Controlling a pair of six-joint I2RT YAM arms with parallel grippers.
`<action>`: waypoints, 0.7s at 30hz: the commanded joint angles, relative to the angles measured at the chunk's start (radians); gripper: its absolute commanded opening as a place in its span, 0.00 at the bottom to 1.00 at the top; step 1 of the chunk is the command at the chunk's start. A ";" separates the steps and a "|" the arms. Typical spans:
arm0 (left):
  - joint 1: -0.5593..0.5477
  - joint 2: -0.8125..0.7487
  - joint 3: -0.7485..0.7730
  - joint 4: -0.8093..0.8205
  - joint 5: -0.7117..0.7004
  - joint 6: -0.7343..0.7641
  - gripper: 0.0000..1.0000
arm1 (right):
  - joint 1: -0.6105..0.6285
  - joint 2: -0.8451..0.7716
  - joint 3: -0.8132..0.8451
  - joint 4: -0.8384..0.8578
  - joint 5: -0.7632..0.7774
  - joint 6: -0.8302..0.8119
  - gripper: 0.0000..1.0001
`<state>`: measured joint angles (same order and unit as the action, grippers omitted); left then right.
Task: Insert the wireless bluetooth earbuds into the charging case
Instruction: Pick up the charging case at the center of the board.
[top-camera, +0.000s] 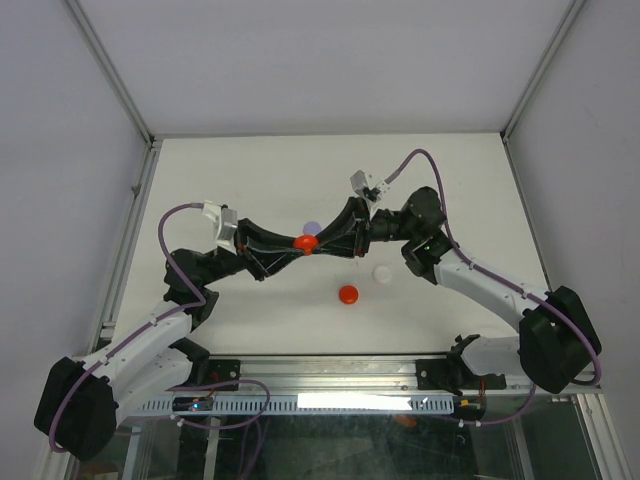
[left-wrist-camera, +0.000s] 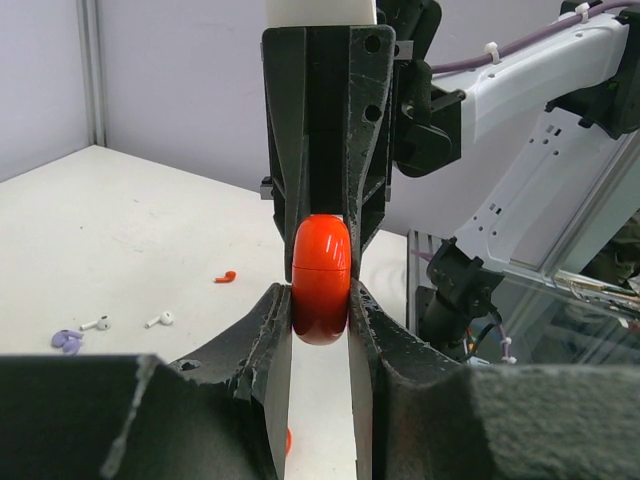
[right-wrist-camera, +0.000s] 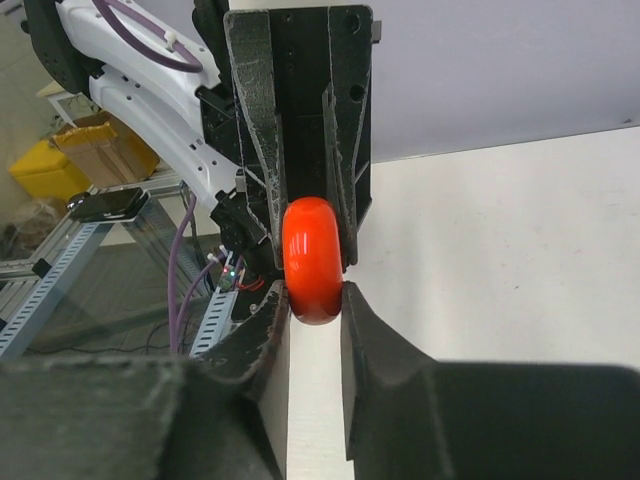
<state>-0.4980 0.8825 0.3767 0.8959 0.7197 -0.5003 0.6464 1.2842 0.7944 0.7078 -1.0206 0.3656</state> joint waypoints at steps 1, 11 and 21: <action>-0.008 -0.018 0.005 -0.008 0.053 0.047 0.13 | -0.003 -0.020 0.048 -0.042 -0.027 -0.023 0.14; -0.008 -0.006 0.054 -0.161 0.131 0.134 0.33 | -0.002 -0.058 0.166 -0.449 -0.001 -0.261 0.01; -0.008 -0.006 0.057 -0.184 0.151 0.168 0.39 | 0.001 -0.069 0.265 -0.718 0.008 -0.413 0.00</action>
<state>-0.4980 0.8833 0.3996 0.6994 0.8402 -0.3813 0.6456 1.2472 0.9894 0.1036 -1.0245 0.0437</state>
